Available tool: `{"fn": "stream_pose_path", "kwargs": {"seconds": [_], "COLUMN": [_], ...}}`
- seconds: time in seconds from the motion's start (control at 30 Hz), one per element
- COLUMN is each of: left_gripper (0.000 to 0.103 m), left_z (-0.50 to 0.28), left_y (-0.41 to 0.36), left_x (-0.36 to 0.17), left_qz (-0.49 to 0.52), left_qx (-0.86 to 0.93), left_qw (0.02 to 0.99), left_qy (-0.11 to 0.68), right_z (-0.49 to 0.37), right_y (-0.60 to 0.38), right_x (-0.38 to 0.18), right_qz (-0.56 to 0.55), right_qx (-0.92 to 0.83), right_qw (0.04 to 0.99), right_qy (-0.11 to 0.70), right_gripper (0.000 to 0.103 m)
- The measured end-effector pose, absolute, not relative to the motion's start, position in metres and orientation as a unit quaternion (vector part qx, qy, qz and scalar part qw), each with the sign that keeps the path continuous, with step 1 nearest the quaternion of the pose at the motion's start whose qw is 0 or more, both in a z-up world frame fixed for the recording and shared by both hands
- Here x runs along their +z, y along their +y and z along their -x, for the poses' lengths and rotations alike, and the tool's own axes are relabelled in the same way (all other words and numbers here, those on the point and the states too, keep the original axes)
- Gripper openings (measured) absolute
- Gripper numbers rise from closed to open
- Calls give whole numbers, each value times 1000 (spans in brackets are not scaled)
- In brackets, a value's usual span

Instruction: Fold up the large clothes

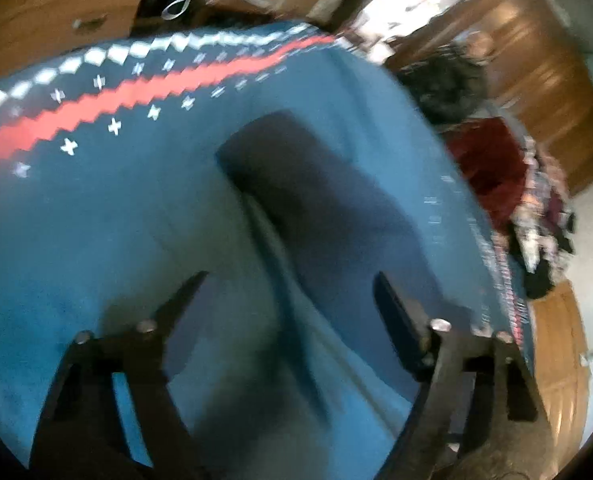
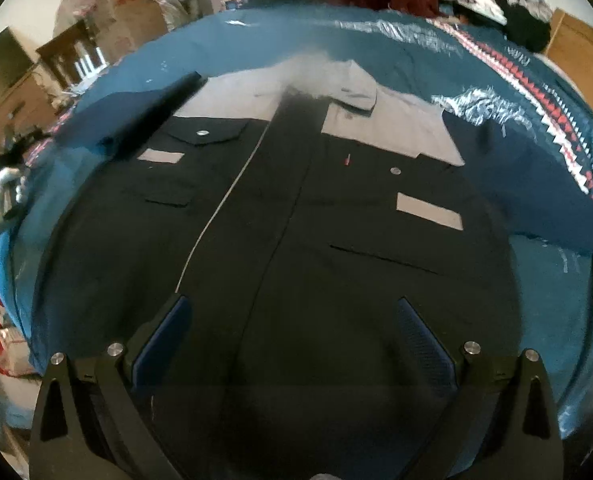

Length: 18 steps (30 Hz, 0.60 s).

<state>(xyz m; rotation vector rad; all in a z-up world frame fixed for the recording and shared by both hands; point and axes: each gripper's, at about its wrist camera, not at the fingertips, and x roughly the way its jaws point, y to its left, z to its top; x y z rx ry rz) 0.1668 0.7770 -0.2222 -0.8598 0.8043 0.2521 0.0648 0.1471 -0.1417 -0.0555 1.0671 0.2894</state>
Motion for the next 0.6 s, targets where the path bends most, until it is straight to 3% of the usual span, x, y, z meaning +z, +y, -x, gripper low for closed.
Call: {"fn": "stream_pose_path", "kwargs": {"seconds": [0.23, 0.33, 0.4, 0.53, 0.6], "left_gripper": [58, 23, 21, 17, 16], "left_z": [-173, -173, -171, -163, -162], "left_y": [790, 799, 799, 784, 783], "left_x": [-222, -226, -220, -195, -186], "left_qz": [399, 410, 406, 365, 366], "left_qx": [152, 155, 155, 151, 149], "left_qw": [836, 835, 845, 871, 873], "left_qy": [346, 333, 310, 292, 286], "right_z": [-87, -89, -91, -92, -93], "right_y": [151, 152, 150, 144, 138], "right_x": [-151, -155, -158, -159, -160], "right_qz": [25, 26, 20, 12, -1], "right_qx": [142, 140, 141, 146, 150], "right_qw": [847, 844, 842, 842, 841], "right_qy": [513, 517, 521, 520, 521], "right_gripper": [100, 96, 91, 66, 66]}}
